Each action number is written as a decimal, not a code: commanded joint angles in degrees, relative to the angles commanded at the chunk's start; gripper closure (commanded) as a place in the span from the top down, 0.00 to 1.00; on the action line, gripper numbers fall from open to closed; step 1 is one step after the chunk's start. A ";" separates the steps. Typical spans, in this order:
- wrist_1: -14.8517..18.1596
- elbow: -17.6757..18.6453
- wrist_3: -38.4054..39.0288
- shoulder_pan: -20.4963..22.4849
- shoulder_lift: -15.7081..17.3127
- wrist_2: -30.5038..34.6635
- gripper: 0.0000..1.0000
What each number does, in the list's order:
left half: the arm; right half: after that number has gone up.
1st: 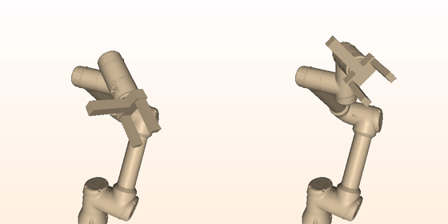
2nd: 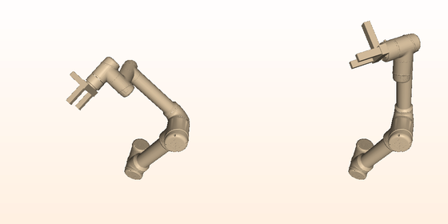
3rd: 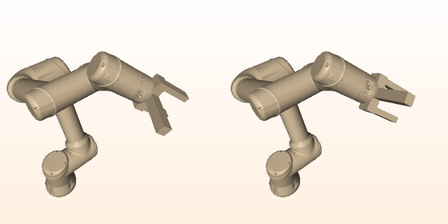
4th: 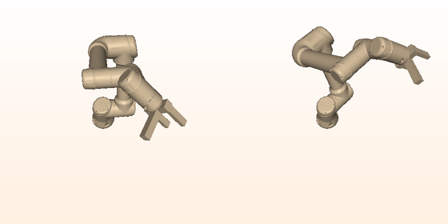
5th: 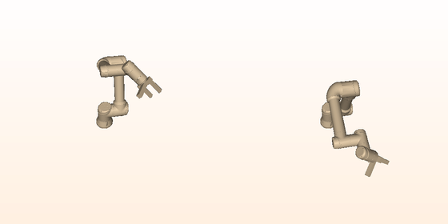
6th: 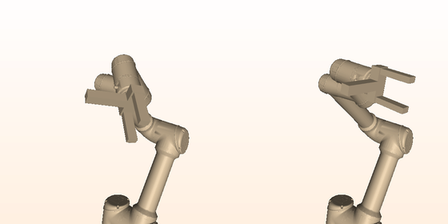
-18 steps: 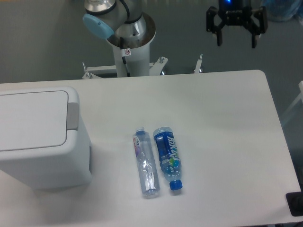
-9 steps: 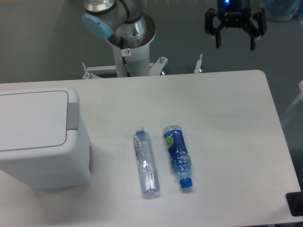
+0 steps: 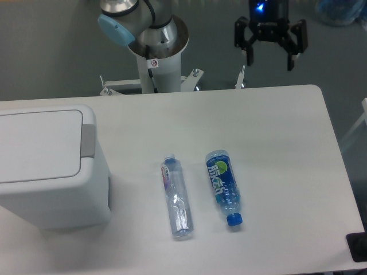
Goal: Open the trash can
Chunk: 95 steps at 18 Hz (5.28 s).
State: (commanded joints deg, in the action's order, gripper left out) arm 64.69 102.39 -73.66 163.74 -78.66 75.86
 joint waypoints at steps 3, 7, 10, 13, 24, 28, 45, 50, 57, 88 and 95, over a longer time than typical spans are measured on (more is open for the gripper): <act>0.09 0.18 4.48 -1.40 1.32 -0.71 1.00; 0.00 -0.70 12.74 -5.00 1.32 -0.62 1.00; 0.00 -1.75 17.13 -7.20 0.71 -2.63 1.00; -0.09 -1.85 24.25 -9.84 -0.70 -5.37 1.00; -10.71 -3.34 51.60 -19.68 -8.69 -14.78 1.00; -11.16 -4.74 51.87 -23.46 -10.45 -14.60 1.00; -11.16 -3.78 52.04 -29.01 -12.83 -14.51 1.00; -11.16 -3.87 51.95 -29.71 -13.35 -14.51 1.00; -11.25 -3.87 51.96 -30.32 -14.06 -14.51 1.00; -11.25 -3.69 51.69 -30.76 -14.76 -14.42 1.00; -11.25 -3.69 51.69 -30.76 -14.76 -14.42 1.00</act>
State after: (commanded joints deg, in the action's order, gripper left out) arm 53.44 98.70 -21.97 132.98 -93.43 61.44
